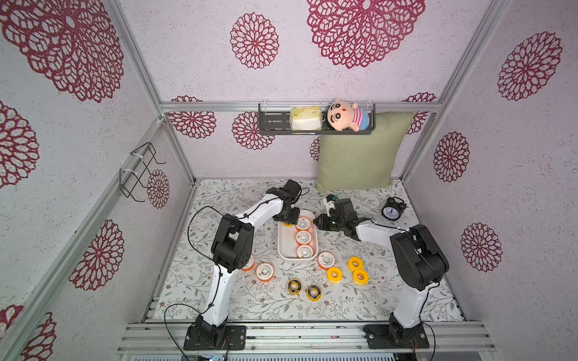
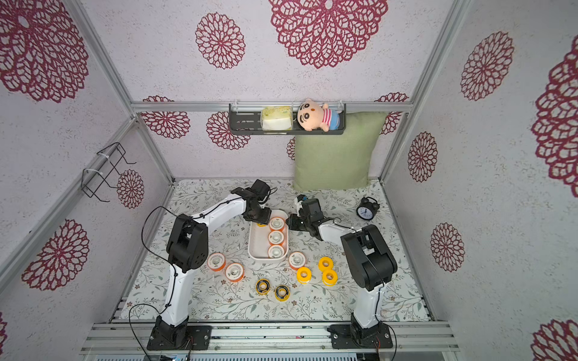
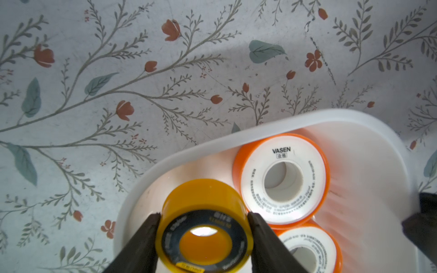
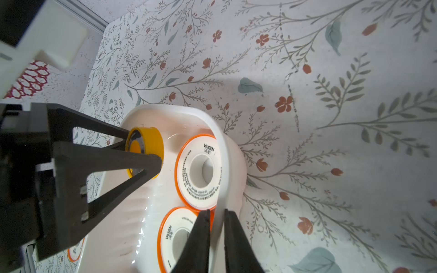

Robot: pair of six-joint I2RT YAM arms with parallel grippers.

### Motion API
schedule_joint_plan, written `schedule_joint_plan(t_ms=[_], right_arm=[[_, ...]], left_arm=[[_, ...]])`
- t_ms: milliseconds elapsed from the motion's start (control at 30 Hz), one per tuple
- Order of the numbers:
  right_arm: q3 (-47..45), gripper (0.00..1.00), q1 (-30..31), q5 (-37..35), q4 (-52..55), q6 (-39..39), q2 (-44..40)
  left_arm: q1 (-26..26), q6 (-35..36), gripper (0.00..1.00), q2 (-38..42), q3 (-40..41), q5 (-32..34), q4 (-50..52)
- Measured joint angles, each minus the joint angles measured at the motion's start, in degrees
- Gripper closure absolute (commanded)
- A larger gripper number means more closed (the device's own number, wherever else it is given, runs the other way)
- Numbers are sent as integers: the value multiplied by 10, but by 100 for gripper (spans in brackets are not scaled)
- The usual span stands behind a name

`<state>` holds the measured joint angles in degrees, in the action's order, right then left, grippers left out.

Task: Put the sealing tape into the storage box
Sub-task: Place the sealing tape in the storage box.

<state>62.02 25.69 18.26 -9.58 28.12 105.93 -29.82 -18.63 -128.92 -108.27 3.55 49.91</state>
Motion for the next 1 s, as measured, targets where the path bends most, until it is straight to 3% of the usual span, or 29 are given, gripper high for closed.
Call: schedule_joint_plan(t_ms=[1000], right_arm=[[3, 82, 0, 4, 1, 0, 3]], left_arm=[[-16, 2, 29, -16, -19, 35, 18]])
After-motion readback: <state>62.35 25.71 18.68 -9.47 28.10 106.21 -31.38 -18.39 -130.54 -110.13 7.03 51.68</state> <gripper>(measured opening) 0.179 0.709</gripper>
